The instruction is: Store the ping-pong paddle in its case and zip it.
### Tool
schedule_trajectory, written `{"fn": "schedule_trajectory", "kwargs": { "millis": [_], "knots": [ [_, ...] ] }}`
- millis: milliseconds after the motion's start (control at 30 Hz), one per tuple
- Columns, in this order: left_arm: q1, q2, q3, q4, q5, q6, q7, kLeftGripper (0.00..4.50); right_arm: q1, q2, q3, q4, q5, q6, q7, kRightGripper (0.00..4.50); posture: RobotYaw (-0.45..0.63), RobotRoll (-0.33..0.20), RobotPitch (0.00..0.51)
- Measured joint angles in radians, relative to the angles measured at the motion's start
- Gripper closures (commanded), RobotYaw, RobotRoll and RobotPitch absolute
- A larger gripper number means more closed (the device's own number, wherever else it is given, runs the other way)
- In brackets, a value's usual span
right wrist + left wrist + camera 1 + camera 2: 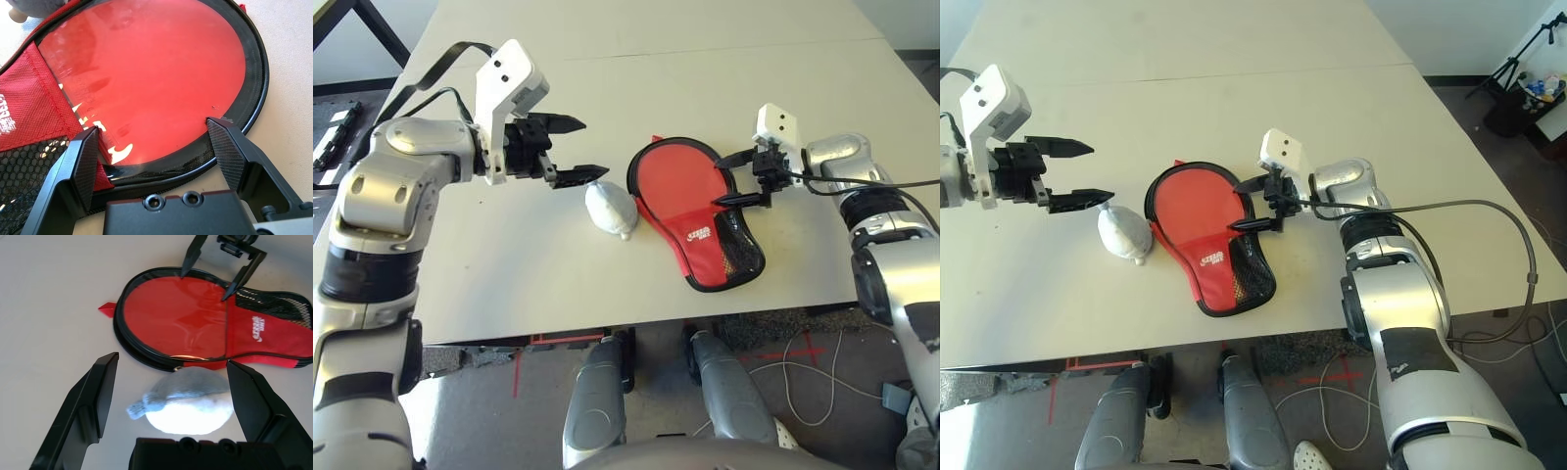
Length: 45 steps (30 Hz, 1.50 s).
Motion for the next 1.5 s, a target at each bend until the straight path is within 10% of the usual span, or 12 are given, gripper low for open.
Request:
{"fn": "schedule_trajectory", "kwargs": {
  "millis": [300,1000,1500],
  "knots": [
    [0.046,0.000,-0.041,-0.057,-0.017,0.087,0.059,0.00,0.000,0.004,0.001,0.001,0.000,-0.001,-0.005,0.01,0.02,0.000,0.278],
    [0.125,-0.052,-0.216,-0.004,0.220,-0.209,0.115,0.00,-0.001,0.011,0.000,0.002,0.000,0.000,-0.014,0.01,0.01,0.000,0.279],
    [0.091,-0.045,-0.292,0.105,0.439,-0.330,0.131,3.92,-0.001,0.014,-0.001,0.002,0.000,0.002,-0.023,0.00,0.00,0.000,0.283]
  ]
}}
